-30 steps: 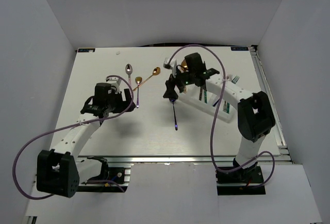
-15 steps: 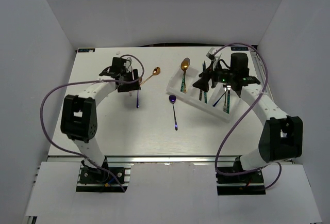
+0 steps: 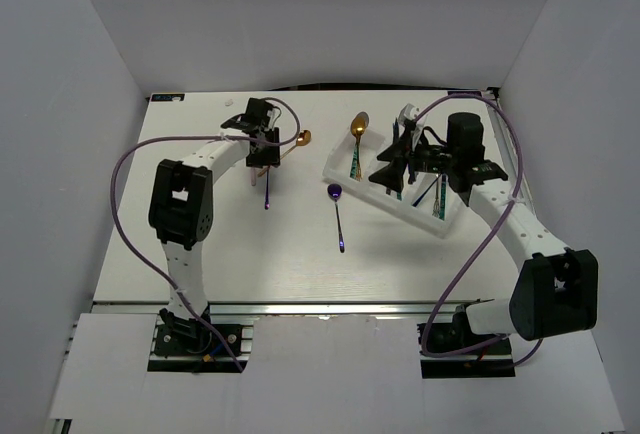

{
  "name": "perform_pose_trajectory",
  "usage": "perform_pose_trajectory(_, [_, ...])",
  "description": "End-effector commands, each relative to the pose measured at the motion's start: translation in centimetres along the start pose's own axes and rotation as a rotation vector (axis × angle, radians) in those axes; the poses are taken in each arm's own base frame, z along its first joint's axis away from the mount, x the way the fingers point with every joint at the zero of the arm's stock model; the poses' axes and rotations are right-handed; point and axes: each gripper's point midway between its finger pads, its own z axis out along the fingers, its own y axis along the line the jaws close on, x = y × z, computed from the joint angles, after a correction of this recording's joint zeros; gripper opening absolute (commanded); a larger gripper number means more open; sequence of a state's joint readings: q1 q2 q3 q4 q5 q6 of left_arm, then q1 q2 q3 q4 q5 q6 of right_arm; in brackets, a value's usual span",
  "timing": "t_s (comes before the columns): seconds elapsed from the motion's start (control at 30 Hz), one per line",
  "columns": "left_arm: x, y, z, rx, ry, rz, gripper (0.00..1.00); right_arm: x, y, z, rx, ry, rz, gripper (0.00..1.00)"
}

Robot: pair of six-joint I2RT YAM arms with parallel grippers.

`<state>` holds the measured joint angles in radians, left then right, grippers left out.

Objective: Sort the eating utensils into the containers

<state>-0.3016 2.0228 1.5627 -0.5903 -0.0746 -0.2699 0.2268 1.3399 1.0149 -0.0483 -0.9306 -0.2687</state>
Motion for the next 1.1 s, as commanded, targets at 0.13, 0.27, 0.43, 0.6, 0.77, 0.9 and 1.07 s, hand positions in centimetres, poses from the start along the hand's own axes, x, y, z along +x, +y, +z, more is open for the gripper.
perform_pose_trajectory(0.13, [-0.4,0.7,1.6,-0.092,0.011,0.023,0.49,-0.4,0.3,0.1,-0.025,-0.036,-0.016,0.74])
perform_pose_trajectory(0.27, [-0.7,0.8,2.4,-0.108,0.013,0.031,0.43,-0.3,0.5,0.1,-0.033,-0.036,-0.015,0.74])
perform_pose_trajectory(0.43, [-0.5,0.6,3.0,-0.097,0.03,0.039,0.25,-0.1,0.4,0.2,-0.033,-0.034,-0.016,0.75])
perform_pose_trajectory(0.6, [-0.6,0.7,2.7,-0.1,0.029,0.04,0.15,-0.1,0.4,0.2,-0.031,-0.035,-0.018,0.75])
perform_pose_trajectory(0.77, [-1.9,0.2,0.9,-0.074,-0.014,0.033,0.0,0.2,0.3,0.3,-0.032,-0.032,-0.01,0.75])
perform_pose_trajectory(0.9, [-3.8,-2.0,-2.9,0.041,-0.079,-0.009,0.0,0.2,0.2,0.3,-0.028,-0.03,-0.012,0.75])
perform_pose_trajectory(1.07, [-4.8,-8.1,-9.1,0.426,-0.188,-0.045,0.0,0.4,0.1,0.3,-0.023,-0.024,-0.013,0.75])
